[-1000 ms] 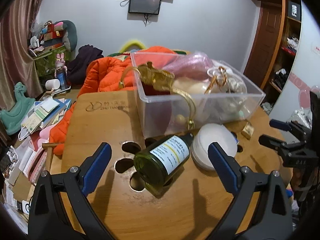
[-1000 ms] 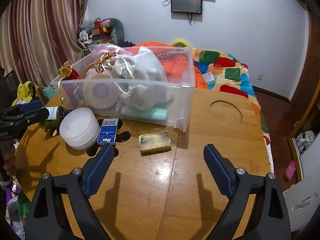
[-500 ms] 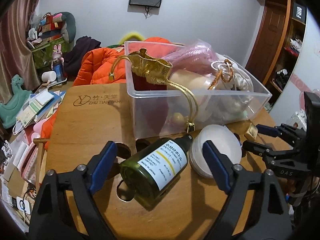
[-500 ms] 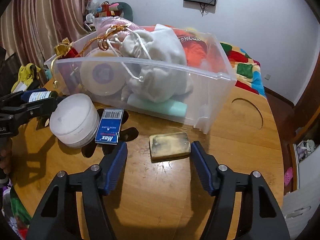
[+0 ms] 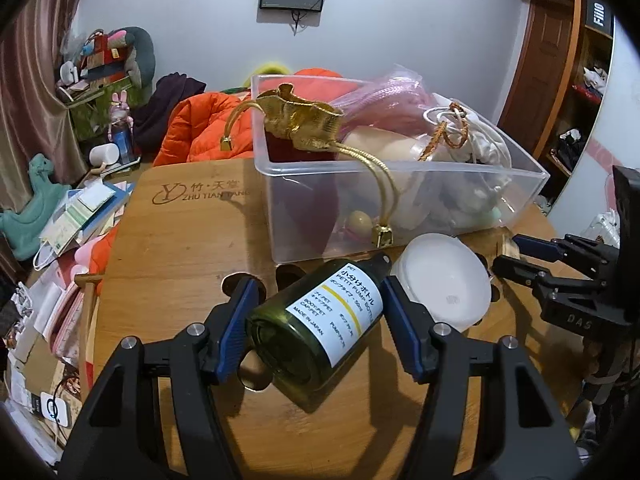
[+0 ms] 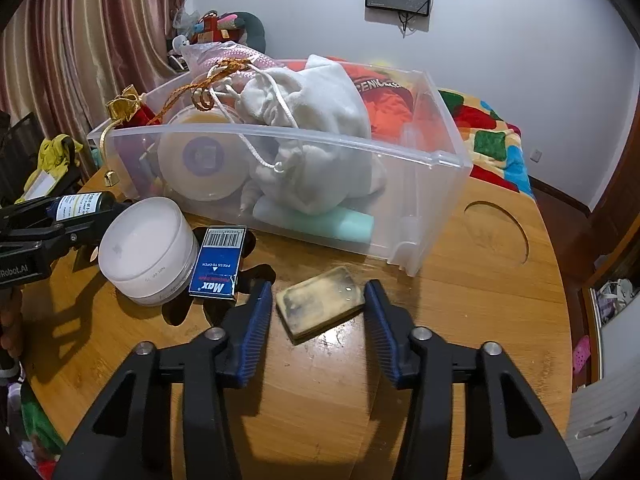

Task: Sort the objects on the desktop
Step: 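Close the left tool on the green glass bottle while the right tool approaches the gold soap bar, then lift the green bottle with the left tool while the right tool grasps the gold soap bar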

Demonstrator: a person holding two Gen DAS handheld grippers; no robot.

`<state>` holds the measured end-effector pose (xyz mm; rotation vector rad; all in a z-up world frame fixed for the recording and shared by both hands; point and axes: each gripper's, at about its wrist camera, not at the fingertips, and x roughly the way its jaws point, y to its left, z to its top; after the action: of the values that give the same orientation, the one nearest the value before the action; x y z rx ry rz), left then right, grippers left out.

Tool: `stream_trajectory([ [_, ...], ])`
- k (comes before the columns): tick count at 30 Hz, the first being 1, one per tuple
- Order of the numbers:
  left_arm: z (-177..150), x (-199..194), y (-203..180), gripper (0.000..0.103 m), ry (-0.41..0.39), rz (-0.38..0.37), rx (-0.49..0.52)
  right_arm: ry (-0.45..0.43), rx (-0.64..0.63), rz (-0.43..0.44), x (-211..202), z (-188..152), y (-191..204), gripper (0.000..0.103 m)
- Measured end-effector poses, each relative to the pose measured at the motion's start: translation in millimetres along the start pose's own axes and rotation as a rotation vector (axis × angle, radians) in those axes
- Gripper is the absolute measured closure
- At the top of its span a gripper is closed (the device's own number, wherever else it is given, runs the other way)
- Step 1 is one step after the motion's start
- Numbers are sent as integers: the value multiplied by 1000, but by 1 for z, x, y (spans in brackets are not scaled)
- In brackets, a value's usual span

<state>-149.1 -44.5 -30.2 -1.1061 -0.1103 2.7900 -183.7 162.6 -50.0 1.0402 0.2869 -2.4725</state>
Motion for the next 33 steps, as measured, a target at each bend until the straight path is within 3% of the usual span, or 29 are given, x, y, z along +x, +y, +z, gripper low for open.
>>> stream_trajectory([
  [16,-9,-23,3,41,-59,6,-55,-54,29,42,-23,0,-8,61],
  [33,12,-67,-12,41,-185,0,-19,-159,45,51,-65,13,-10,61],
])
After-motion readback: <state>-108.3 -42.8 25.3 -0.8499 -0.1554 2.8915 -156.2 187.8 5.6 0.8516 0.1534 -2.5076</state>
